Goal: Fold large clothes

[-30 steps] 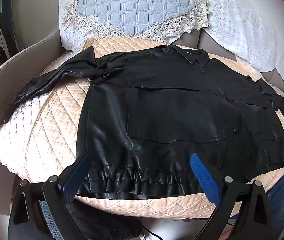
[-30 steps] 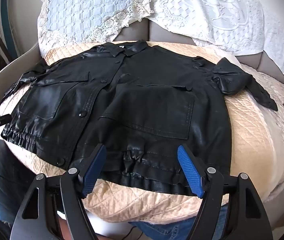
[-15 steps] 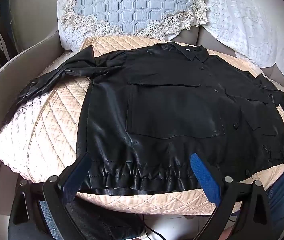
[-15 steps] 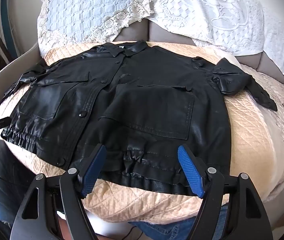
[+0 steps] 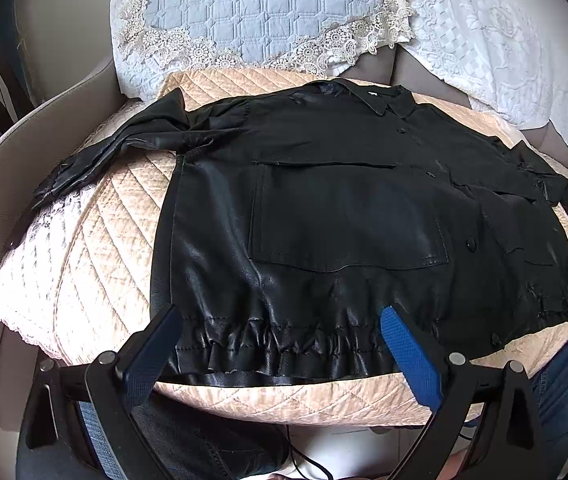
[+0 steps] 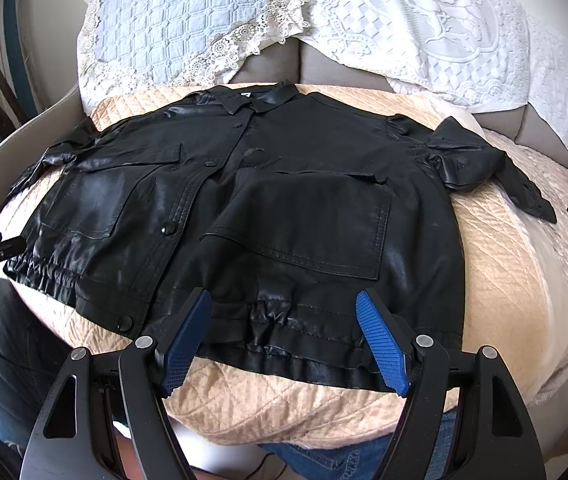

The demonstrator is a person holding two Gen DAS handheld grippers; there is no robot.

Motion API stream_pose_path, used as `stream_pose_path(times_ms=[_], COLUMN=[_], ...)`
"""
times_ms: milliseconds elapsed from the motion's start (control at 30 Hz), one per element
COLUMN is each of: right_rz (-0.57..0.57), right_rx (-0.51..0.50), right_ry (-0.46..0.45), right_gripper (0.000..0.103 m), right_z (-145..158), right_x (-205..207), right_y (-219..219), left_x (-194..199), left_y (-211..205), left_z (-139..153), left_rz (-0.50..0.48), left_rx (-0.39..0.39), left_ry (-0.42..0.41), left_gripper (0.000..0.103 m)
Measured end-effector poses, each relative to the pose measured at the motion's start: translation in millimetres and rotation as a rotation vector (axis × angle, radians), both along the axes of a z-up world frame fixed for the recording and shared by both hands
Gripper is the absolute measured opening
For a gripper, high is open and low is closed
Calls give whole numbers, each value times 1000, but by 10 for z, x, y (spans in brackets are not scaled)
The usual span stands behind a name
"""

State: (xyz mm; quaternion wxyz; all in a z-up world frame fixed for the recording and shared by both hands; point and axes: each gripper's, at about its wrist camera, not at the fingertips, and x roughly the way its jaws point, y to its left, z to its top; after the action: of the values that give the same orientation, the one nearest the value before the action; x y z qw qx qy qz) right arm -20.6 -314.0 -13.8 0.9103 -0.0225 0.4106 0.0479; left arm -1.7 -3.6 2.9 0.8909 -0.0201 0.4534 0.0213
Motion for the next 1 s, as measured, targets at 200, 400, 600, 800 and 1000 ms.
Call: stream_pose_path(times_ms=[200, 400, 600, 800, 1000], right_rz=[2, 3, 2, 3, 4], right_rx=[0, -2, -4, -3, -4], right_ry=[0, 0, 0, 1, 0], right_gripper=[75, 75, 76, 76, 76], right_z=[0, -2, -5, -5, -3], right_x=[0, 4, 9, 13, 17], right_y=[-7, -8, 7, 5, 12], left_x=[-10, -14, -14, -13, -14], left_y=[-12, -27, -41, -36, -44], left_z=[-8, -25, -37, -63, -69], left_rz=[3, 1, 2, 2, 3], left_rx=[1, 5, 6, 8, 9], left_ry=[0, 2, 3, 6, 7], left_gripper=[101, 101, 101, 101, 101])
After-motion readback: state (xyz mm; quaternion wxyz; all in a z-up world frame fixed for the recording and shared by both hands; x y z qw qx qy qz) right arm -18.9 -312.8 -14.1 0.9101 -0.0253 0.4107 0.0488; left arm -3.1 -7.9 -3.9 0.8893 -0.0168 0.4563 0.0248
